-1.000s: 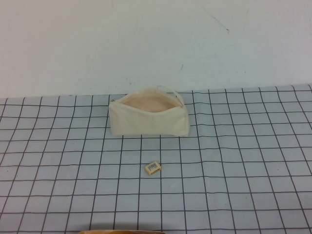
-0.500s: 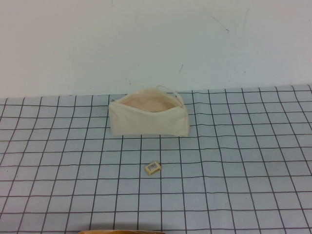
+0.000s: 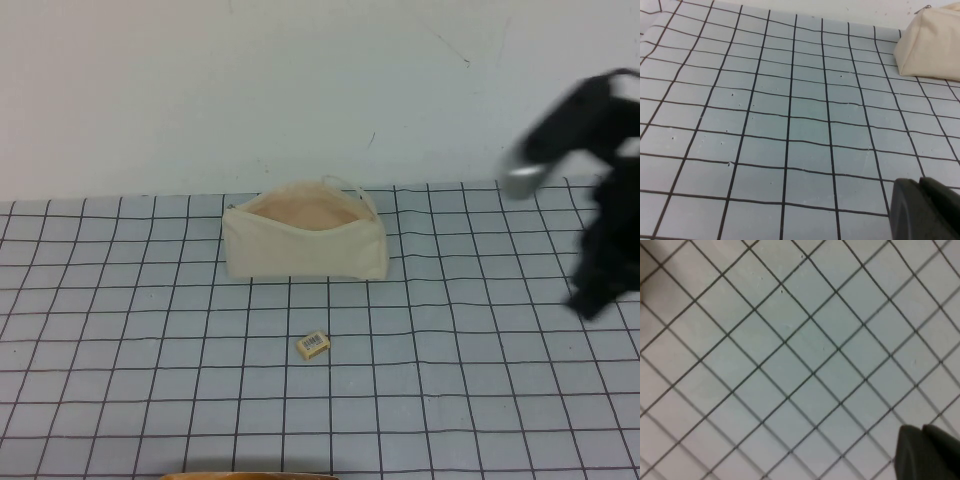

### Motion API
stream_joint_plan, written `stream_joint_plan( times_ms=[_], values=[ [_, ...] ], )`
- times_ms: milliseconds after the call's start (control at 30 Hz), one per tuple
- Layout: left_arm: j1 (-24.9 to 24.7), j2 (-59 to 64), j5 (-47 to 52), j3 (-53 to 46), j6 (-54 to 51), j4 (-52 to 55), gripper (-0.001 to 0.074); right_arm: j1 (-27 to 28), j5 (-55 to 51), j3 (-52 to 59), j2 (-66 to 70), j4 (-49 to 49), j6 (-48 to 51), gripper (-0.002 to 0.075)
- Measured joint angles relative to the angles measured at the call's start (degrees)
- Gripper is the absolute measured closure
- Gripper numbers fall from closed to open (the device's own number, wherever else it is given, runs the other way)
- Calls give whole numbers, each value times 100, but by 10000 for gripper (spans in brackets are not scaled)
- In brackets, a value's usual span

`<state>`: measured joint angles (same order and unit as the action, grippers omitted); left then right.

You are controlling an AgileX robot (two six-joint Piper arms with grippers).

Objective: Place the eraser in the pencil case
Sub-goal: Pick up the eraser from the table

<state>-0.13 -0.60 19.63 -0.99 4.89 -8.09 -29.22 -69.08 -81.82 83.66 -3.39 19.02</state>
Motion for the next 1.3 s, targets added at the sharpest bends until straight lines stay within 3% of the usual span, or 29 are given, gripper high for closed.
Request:
stream_joint_plan(
  times_ms=[133, 333, 567, 733, 867, 1067, 1133, 1300],
  values=[
    [0, 0, 0, 0, 0, 0, 736, -730, -43, -998, 1101, -519, -336, 727],
    [0, 0, 0, 0, 0, 0, 736, -1288, -43, -2464, 2634, -568, -541, 727],
    [0, 0, 0, 0, 0, 0, 736, -1524, -43, -3903, 4027, -235, -754, 727],
    [0, 0, 0, 0, 0, 0, 736, -1524, -43, -4299, 4614, 72, -848, 708],
    [0, 0, 0, 0, 0, 0, 736, -1524, -43, -4329, 4891, 113, -1040, 622],
    [0, 0, 0, 0, 0, 0, 736, -1524, -43, -4342, 5153, 135, -1297, 354],
    [0, 0, 0, 0, 0, 0, 736, -1524, -43, -4351, 5217, 121, -1389, 295],
    [0, 0, 0, 0, 0, 0, 736, -1524, -32, -4377, 5400, -39, -1693, 262]
  ],
)
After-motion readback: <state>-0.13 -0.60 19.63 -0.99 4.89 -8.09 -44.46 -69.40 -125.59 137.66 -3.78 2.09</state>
